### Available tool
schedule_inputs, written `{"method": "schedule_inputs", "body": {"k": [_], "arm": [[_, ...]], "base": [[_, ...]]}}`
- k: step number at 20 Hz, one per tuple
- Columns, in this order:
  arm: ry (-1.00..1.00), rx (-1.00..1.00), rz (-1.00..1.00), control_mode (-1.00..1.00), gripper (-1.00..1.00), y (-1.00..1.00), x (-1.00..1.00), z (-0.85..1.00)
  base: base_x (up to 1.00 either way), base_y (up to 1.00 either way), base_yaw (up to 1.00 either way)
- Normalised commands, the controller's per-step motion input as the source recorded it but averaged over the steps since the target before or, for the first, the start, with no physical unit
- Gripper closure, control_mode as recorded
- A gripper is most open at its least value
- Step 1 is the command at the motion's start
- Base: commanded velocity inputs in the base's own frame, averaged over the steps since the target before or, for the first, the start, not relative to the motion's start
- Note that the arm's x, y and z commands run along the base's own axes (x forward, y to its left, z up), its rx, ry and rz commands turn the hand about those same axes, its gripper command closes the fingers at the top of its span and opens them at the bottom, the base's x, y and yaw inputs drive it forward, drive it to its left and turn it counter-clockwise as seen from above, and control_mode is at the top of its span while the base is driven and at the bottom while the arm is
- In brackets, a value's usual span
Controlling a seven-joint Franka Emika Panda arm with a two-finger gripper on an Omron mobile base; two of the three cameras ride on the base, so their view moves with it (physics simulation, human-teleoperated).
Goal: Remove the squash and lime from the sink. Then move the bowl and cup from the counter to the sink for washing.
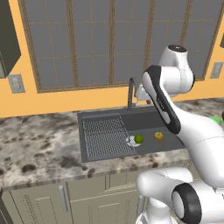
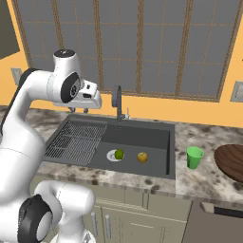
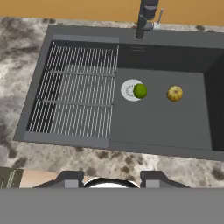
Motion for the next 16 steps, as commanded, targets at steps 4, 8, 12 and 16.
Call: {"method": "schedule_inputs", "body": {"k": [4,8,12,16], "arm": [[-0.05,0.00,0.03,-1.00,-1.00,0.00,-0.10,0.00],[-0.07,0.06,0.00,-1.00,-1.00,-0.17,-0.32,0.00],[-0.08,0.04,0.00,-1.00,-1.00,-0.19,-0.35,0.00],[0.00,0.04,0.00,-1.00,-1.00,-0.28,-0.27,0.00]], "base": [[0.00,0.00,0.00],[0.00,0.00,0.00],[0.00,0.00,0.00],[0.00,0.00,0.00]]}}
